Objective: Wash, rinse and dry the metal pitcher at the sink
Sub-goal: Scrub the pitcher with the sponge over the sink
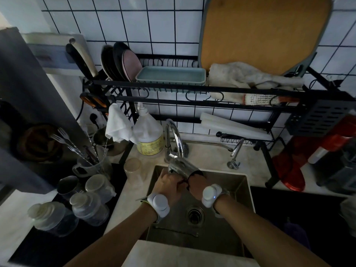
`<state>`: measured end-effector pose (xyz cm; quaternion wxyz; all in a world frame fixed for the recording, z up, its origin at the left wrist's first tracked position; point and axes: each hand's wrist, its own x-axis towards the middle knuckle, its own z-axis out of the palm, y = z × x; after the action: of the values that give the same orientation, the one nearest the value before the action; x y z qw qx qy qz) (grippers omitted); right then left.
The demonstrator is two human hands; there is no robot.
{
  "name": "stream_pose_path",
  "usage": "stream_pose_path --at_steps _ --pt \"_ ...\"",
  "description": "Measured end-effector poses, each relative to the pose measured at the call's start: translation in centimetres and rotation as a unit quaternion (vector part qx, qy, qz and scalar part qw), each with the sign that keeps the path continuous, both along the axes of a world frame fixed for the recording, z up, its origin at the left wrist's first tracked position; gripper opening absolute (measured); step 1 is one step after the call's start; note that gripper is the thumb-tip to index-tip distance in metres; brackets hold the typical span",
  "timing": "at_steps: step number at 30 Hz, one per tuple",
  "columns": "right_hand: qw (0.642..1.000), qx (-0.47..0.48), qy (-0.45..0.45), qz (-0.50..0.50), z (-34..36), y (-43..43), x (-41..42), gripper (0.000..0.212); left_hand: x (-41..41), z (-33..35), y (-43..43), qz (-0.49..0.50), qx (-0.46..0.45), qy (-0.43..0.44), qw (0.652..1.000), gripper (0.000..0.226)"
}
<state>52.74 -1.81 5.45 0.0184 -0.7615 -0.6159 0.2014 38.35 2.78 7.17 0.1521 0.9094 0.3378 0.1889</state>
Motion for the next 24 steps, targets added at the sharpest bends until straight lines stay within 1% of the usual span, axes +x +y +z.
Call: stream_pose_path --at_steps 3,5,6,7,8,9,11,12,13,15,17,19,22,24 --pt "0.997 -0.003 0.07 -0.021 0.3 0.0 0.0 0.036 0.2 0.0 -0.1 -0.013 -0.003 0.011 1.0 0.024" --pt "0.991 0.034 0.125 0.03 0.6 -0.3 0.1 0.048 -0.1 -0.4 0.2 -0.009 -0.013 0.021 1.0 0.022" --pt "0.981 0.068 0.17 0.065 0.8 -0.4 0.2 0.053 -0.4 -0.6 0.3 -0.005 -0.013 0.02 1.0 0.022" --pt "0.97 0.094 0.21 0.079 0.6 -0.4 0.3 0.055 -0.6 -0.7 0.4 -0.002 -0.012 0.019 1.0 0.022" --pt "0.967 0.109 0.215 0.08 0.2 -0.4 0.5 0.051 -0.8 -0.8 0.5 0.0 -0.01 0.016 1.0 0.023" --pt "0.973 0.104 0.19 0.08 0.0 -0.5 0.7 0.043 -0.9 -0.8 0.5 0.0 -0.009 0.012 1.0 0.023" --pt "0.995 0.025 0.054 0.076 -0.2 -0.3 0.7 0.03 -0.9 -0.6 0.6 -0.001 -0.017 0.002 1.0 0.025" --pt "0.997 -0.012 -0.004 0.072 -0.1 -0.1 0.6 0.027 -0.8 -0.5 0.6 -0.001 -0.018 -0.003 1.0 0.026" --pt "0.996 -0.024 -0.045 0.07 0.1 0.3 0.5 0.027 -0.7 -0.2 0.7 -0.002 -0.014 -0.006 1.0 0.026" --pt "0.995 0.007 -0.082 0.059 0.6 0.7 0.2 0.028 -0.3 0.4 0.7 -0.005 0.005 -0.006 1.0 0.023" --pt "0.996 0.054 -0.06 0.029 0.5 0.8 -0.2 0.03 -0.1 0.8 0.6 -0.004 0.023 -0.007 1.0 0.013" --pt "0.997 0.076 -0.002 0.013 0.7 0.6 -0.5 0.033 -0.1 0.8 0.6 0.001 0.032 -0.002 0.999 0.008" --pt "0.992 0.077 0.101 0.005 1.3 0.3 0.1 0.035 -0.4 0.3 0.9 -0.004 0.032 -0.001 0.999 0.01" --pt "0.988 0.073 0.133 0.017 1.6 0.0 0.3 0.029 -0.7 0.0 1.3 -0.004 0.014 -0.005 1.0 0.019"
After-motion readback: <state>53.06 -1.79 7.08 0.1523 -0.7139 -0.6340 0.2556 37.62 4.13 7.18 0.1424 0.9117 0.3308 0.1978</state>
